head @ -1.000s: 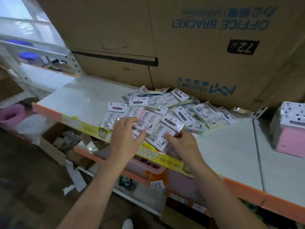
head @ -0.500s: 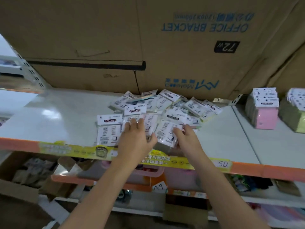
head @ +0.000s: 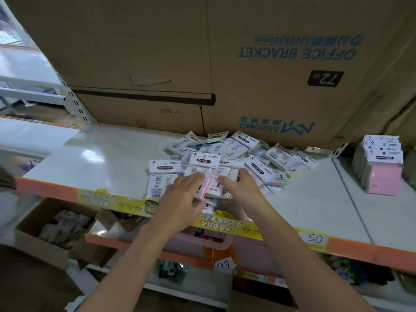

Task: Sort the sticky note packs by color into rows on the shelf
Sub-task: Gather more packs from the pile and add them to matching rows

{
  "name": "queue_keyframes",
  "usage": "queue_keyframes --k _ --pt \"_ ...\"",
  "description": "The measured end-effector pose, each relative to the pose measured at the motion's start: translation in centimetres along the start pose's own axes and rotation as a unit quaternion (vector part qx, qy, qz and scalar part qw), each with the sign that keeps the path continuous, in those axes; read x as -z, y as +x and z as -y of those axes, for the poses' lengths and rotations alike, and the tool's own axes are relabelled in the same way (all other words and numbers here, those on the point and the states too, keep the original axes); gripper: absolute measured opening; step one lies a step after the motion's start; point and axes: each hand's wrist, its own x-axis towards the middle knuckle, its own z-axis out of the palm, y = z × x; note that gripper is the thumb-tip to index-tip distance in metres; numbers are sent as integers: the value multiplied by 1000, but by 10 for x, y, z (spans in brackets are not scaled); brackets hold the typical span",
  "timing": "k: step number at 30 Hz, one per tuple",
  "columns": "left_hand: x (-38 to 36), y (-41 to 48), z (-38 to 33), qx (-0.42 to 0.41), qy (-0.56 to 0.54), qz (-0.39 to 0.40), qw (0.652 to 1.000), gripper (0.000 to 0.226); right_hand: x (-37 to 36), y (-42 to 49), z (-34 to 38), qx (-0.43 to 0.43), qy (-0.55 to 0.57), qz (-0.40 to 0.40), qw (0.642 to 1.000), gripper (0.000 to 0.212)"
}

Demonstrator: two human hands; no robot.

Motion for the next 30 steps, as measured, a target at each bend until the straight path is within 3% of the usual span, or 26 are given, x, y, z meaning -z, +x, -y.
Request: queue_keyframes --k 3,7,10,12,14,16,18,20,22,24,26,30 --pt "5 -3 3 8 -53 -73 996 41 3 -1 -7 -22 50 3 998 18" --pt "8 -5 -7 38 -89 -159 982 40 0 -5 -11 -21 51 8 998 30" --pt "-2 -7 -32 -13 -59 -136 989 49 -4 -5 -6 -29 74 9 997 46" --pt "-13 -9 -40 -23 -49 -118 992 54 -2 -7 -4 -58 133 31 989 67" --pt "-19 -13 -39 -19 -75 -100 992 54 -1 -7 -4 -71 115 39 990 85" --pt "-15 -13 -33 -5 -144 -90 985 47 -3 -3 -6 -52 79 14 995 67" --pt "-7 -12 -22 41 -170 -140 975 37 -7 1 -6 -48 80 -9 996 41" --pt "1 -7 -3 128 -79 -177 973 41 -6 3 -8 -53 100 -31 993 35" --pt "8 -3 16 241 0 -88 966 69 -1 2 -9 -58 108 -44 992 47" --pt "13 1 31 318 9 8 948 88 7 0 -11 -64 122 -42 990 66" --pt "14 5 38 332 2 27 943 89 14 -1 -12 -63 131 -42 988 71" --pt "22 11 38 346 -107 -35 932 80 29 -2 -11 -66 156 -62 984 58"
